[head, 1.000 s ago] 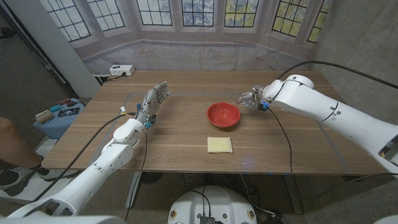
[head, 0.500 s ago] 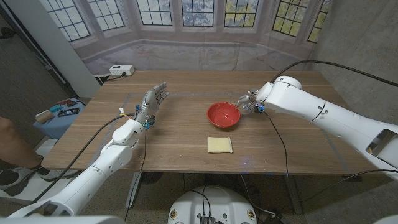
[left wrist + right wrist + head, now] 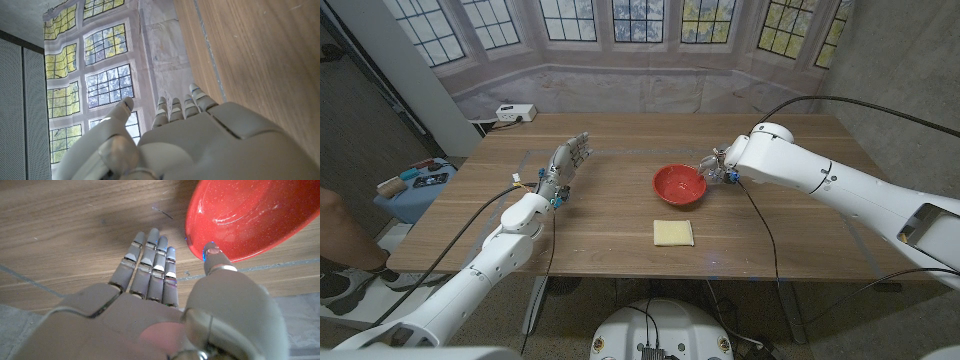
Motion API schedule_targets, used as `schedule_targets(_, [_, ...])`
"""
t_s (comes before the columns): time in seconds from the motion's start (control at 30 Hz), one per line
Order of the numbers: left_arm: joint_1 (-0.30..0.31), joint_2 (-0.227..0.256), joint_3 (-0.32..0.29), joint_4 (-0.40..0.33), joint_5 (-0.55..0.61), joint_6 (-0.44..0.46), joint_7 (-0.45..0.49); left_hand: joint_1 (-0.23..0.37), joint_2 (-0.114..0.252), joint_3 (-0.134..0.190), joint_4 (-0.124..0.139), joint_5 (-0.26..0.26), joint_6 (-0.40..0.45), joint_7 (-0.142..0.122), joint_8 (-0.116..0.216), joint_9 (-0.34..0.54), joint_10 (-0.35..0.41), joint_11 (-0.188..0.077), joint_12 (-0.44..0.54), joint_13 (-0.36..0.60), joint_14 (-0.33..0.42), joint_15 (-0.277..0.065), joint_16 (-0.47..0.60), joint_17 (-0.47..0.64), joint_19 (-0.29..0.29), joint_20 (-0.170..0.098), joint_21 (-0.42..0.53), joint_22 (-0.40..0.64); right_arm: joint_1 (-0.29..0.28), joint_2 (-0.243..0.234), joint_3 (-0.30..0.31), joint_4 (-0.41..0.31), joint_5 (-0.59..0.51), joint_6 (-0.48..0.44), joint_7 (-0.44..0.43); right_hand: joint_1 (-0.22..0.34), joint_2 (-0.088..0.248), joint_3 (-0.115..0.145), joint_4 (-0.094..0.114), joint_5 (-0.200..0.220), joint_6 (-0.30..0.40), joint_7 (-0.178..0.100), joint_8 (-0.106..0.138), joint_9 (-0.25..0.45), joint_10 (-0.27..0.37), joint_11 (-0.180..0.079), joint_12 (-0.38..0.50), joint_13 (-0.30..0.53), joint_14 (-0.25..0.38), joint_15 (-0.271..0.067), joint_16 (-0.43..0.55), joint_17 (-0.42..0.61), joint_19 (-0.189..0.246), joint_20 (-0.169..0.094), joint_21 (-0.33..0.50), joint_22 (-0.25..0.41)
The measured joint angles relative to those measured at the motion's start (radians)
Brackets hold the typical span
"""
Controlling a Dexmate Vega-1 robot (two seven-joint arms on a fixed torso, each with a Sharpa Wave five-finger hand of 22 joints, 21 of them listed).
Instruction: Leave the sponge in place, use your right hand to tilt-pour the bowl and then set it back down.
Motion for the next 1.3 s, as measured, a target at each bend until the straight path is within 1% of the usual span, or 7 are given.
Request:
schedule_targets(0.03, [0.0,0.0,0.0,0.0,0.0,0.0,0.0,0.0,0.0,0.0,0.0,0.0,0.001,0.001,0.0,0.0,0.0,0.0,0.0,0.0,0.0,0.0,0.0,0.0,0.0,0.0,0.0,0.0,0.001,0.001,-0.002,0.002,0.0,0.0,0.0,0.0,0.0,0.0,0.0,0.0,0.0,0.0,0.0,0.0,0.001,0.0,0.0,0.002,0.008,0.0,0.003,0.002,0.002,-0.002,0.0,0.0])
schedule_targets(0.07, [0.003,-0.002,0.001,0.001,0.0,0.0,0.0,0.0,0.0,0.0,0.0,0.0,0.001,0.001,0.0,0.0,0.002,-0.002,0.0,0.0,0.0,0.0,0.0,0.0,0.0,0.0,0.0,0.0,0.005,0.004,-0.008,0.006,0.045,-0.009,-0.044,0.0,0.0,0.0,0.0,0.0,0.002,0.002,0.0,0.0,0.001,0.0,0.0,0.003,0.011,0.0,0.003,0.004,0.002,-0.002,0.0,0.0])
schedule_targets(0.4, [0.013,-0.001,0.001,-0.007,-0.001,-0.001,0.004,0.0,0.0,0.0,0.0,0.0,0.009,-0.002,0.0,0.0,0.007,0.0,0.002,0.0,0.011,0.0,0.0,0.0,-0.002,0.002,0.0,0.0,0.023,0.024,-0.035,0.033,0.069,-0.012,-0.067,0.015,0.015,-0.007,0.001,0.0,0.025,0.004,0.0,0.0,0.024,-0.013,0.018,0.015,0.038,-0.016,0.033,0.027,0.02,0.002,0.008,0.0])
schedule_targets(0.57, [0.014,-0.001,0.001,-0.008,-0.001,-0.001,0.005,0.0,0.0,0.0,0.0,0.0,0.018,-0.004,0.0,0.0,0.007,0.0,0.004,0.0,0.011,0.0,0.0,0.0,-0.002,0.002,0.0,0.0,0.029,0.031,-0.046,0.042,0.072,-0.013,-0.074,0.022,0.022,-0.012,-0.004,0.0,0.033,0.0,0.0,0.005,0.035,-0.016,0.027,0.023,0.052,-0.027,0.05,0.039,0.032,-0.011,0.008,0.0])
schedule_targets(0.77, [0.014,-0.004,0.003,-0.008,-0.001,-0.004,0.004,0.0,0.0,0.0,0.0,0.0,0.018,-0.004,0.0,0.0,0.016,-0.002,0.004,0.0,0.011,0.0,0.0,0.0,-0.002,0.002,0.0,0.0,0.037,0.042,-0.061,0.054,0.071,-0.013,-0.077,0.034,0.024,-0.015,-0.006,0.0,0.05,-0.007,0.0,0.009,0.053,-0.034,0.045,0.035,0.072,-0.043,0.071,0.058,0.041,-0.02,0.015,0.005])
schedule_targets(1.1, [0.013,-0.005,0.005,-0.005,-0.002,-0.004,0.001,0.0,0.0,0.003,0.003,0.0,0.036,-0.018,0.0,0.0,0.047,0.003,0.015,0.005,0.024,0.008,0.0,0.004,-0.001,0.011,0.0,0.0,0.053,0.057,-0.09,0.074,0.057,-0.014,-0.084,0.068,0.033,-0.025,-0.008,-0.004,0.089,-0.021,0.008,0.019,0.1,-0.06,0.086,0.062,0.119,-0.082,0.115,0.096,0.085,-0.039,0.027,0.005])
schedule_targets(1.3, [0.013,-0.005,0.005,-0.004,-0.003,-0.004,-0.004,0.0,0.0,0.003,0.003,0.0,0.047,-0.023,0.0,0.0,0.061,0.0,0.015,0.005,0.027,0.005,0.0,0.002,0.0,0.011,0.0,0.0,0.062,0.065,-0.105,0.083,0.056,-0.014,-0.089,0.089,0.04,-0.028,-0.011,-0.004,0.12,-0.03,0.016,0.025,0.15,-0.092,0.125,0.083,0.15,-0.106,0.139,0.112,0.114,-0.061,0.036,0.005])
